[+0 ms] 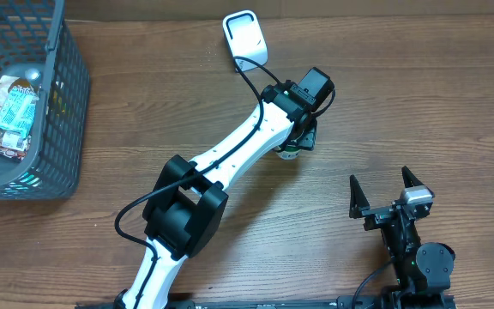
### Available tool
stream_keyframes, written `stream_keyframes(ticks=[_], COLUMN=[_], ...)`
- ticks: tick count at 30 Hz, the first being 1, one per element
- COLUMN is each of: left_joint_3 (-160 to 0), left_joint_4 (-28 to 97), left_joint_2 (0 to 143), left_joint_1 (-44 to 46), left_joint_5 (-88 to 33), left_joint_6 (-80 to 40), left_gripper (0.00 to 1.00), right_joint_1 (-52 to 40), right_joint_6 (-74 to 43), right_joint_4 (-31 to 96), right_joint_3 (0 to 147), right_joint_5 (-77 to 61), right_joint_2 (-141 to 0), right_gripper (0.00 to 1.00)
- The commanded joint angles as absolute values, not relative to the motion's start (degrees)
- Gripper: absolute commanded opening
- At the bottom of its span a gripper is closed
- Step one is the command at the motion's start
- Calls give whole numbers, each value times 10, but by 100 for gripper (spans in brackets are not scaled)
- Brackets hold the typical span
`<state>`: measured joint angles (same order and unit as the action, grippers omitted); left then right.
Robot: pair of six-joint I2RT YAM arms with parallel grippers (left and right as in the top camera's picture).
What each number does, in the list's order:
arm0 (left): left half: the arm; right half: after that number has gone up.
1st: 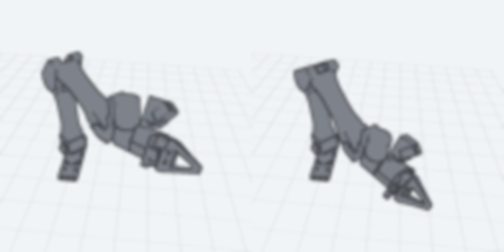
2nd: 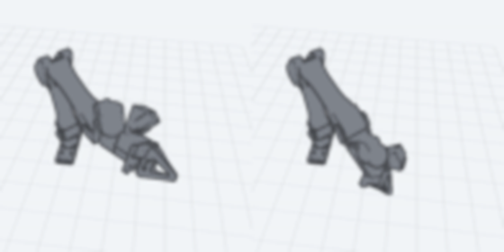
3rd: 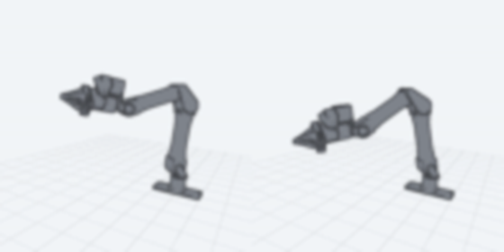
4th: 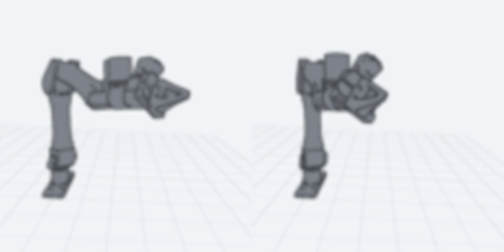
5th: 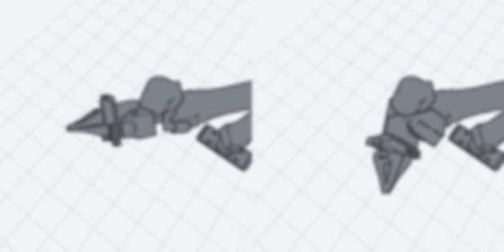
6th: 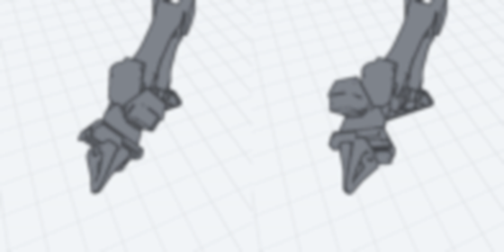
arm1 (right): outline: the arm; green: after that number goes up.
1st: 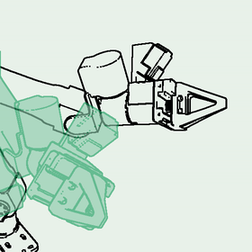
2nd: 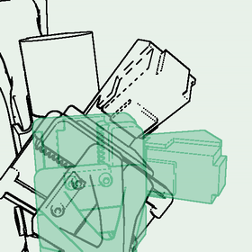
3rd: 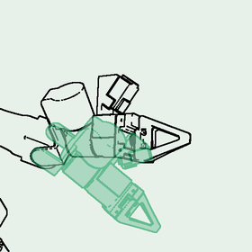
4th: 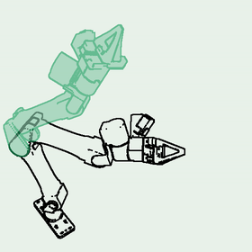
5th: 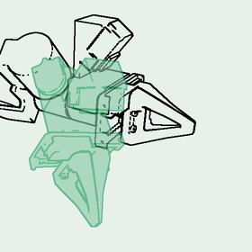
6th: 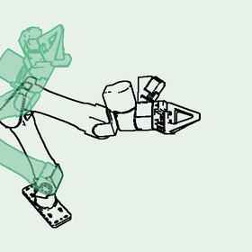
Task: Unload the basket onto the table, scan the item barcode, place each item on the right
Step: 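Carry the jar out and set it upright on the table center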
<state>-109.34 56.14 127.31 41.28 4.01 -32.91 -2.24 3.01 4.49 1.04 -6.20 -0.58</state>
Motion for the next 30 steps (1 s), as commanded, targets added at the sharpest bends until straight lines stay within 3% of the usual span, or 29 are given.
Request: stream_keyframes(ticks=[1,14,18,19,20,21,22,23,30], left_joint_3=[-1107,-1107,-1107,-1107,-1107,-1107,-1107,-1107,-1147], left_joint_4=[554,552,552,553,553,552,552,552,561], left_joint_2=[1278,1314,1319,1319,1319,1319,1319,1319,1285], left_joint_1=[422,428,428,428,428,428,428,428,412], left_joint_5=[62,59,59,57,44,34,27,22,19], left_joint_6=[-359,-364,-364,-364,-364,-364,-364,-363,-332], left_gripper=[26,29,36,43,70,86,95,100,100], right_joint_1=[-22,-22,-22,-22,-22,-22,-22,-22,-22], right_joint_6=[31,31,31,31,31,31,31,31,31], right_joint_4=[42,42,42,42,42,42,42,42,42], right_joint_3=[4,4,4,4,4,4,4,4,4], right_joint_5=[-65,-65,-65,-65,-65,-65,-65,-65,-65], right_joint_2=[-2,-2,-2,-2,-2,-2,-2,-2,-2], right_gripper=[100,100,100,100,100,100,100,100,100])
